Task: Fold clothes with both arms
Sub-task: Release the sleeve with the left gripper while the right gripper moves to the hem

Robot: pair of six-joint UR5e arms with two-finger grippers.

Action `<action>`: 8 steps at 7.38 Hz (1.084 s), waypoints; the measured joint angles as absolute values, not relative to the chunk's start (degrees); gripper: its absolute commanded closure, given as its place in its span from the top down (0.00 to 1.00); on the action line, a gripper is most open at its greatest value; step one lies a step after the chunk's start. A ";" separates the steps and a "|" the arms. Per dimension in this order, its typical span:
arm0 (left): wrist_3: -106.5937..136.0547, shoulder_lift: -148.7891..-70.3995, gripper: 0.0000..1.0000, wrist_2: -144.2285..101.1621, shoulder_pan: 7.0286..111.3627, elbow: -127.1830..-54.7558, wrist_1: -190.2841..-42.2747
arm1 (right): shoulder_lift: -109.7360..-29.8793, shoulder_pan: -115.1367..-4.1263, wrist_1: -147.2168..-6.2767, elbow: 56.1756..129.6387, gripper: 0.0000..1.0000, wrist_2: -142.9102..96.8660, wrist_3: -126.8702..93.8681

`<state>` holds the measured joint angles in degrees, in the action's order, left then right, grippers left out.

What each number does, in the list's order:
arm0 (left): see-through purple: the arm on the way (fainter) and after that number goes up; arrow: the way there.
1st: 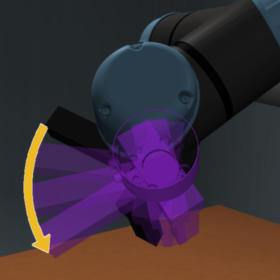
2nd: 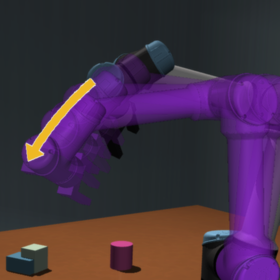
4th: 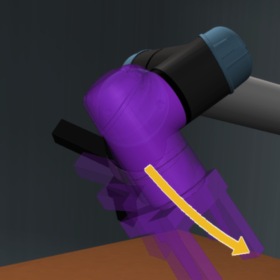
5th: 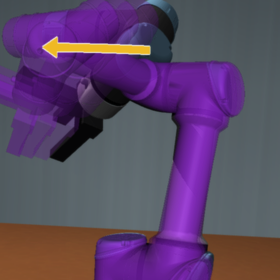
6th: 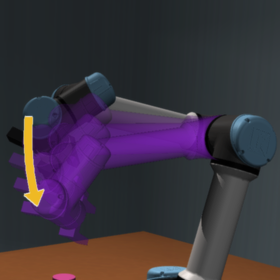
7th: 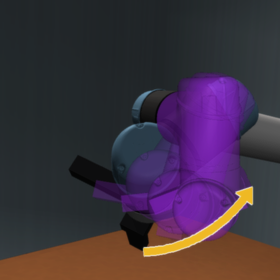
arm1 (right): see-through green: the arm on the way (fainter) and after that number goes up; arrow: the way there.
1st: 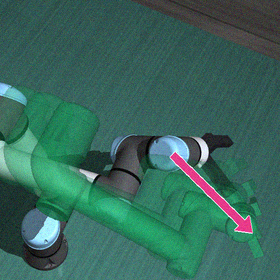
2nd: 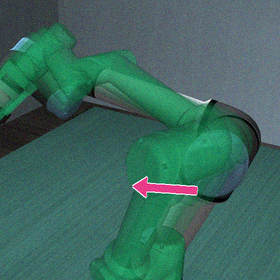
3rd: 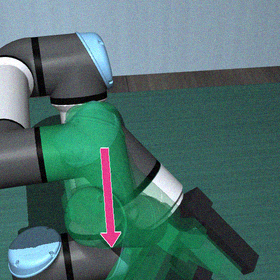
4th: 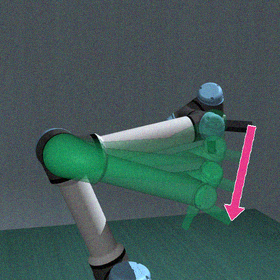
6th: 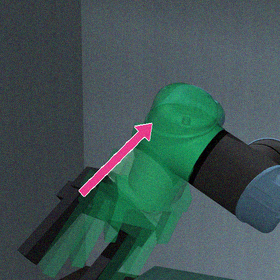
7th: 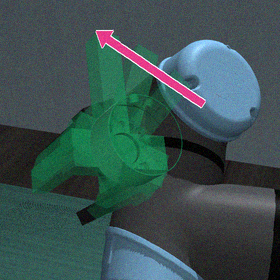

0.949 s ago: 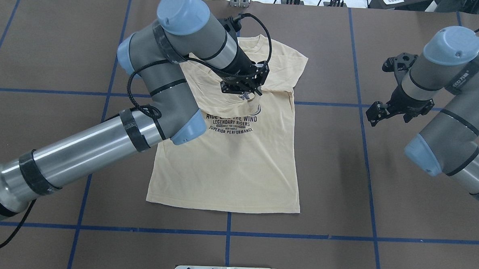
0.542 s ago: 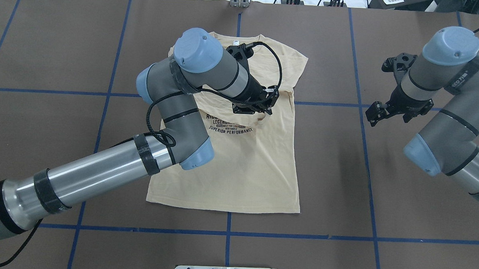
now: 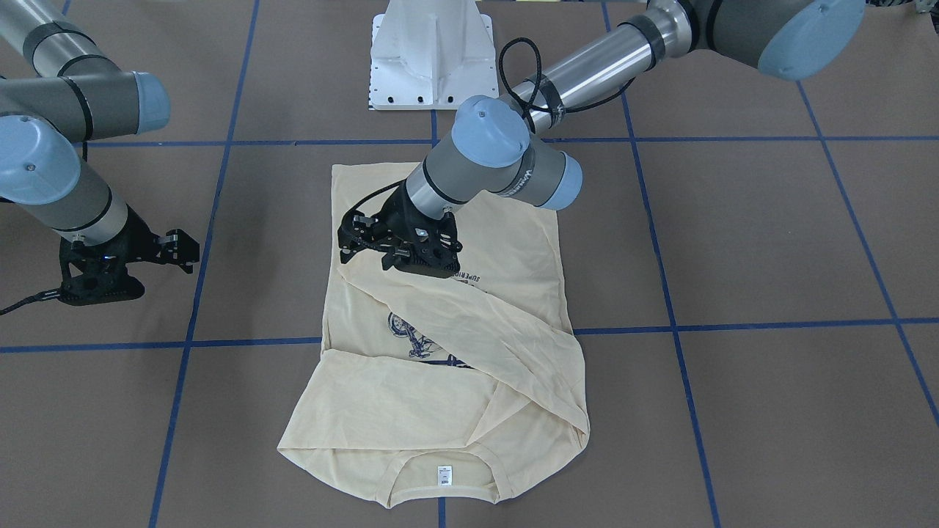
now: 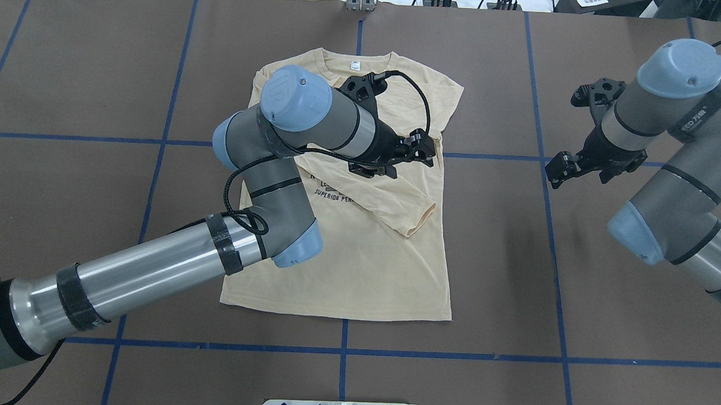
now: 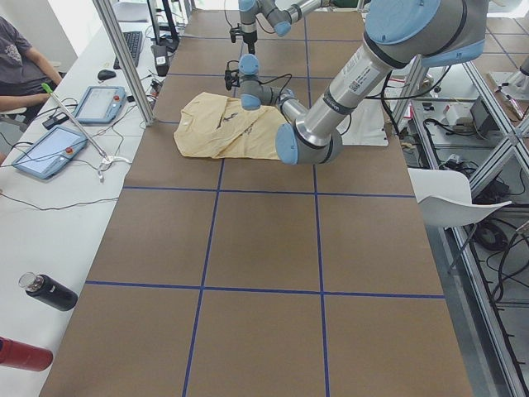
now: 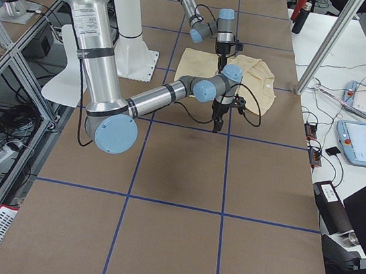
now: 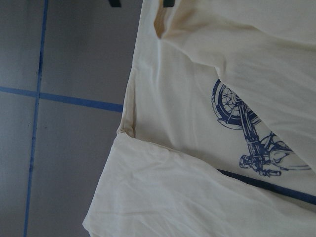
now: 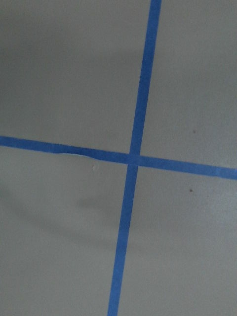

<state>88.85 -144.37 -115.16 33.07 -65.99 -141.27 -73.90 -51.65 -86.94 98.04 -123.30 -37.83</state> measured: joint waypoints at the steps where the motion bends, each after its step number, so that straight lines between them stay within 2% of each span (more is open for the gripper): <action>1: 88.58 -142.33 1.00 -115.29 33.36 -68.65 -140.84 | -73.94 -51.43 -84.48 97.87 1.00 -124.74 -39.35; 4: 87.70 -132.99 1.00 -117.44 36.04 -81.01 -133.72 | -72.46 -46.14 -82.47 102.62 1.00 -125.37 -51.67; 6: 84.62 -127.67 1.00 -117.40 36.87 -89.11 -124.92 | -72.74 -38.00 -82.37 108.63 1.00 -120.68 -62.57; 8: 82.84 -121.87 0.99 -117.20 37.53 -94.74 -122.78 | -72.91 -27.55 -82.37 112.57 1.00 -112.45 -73.48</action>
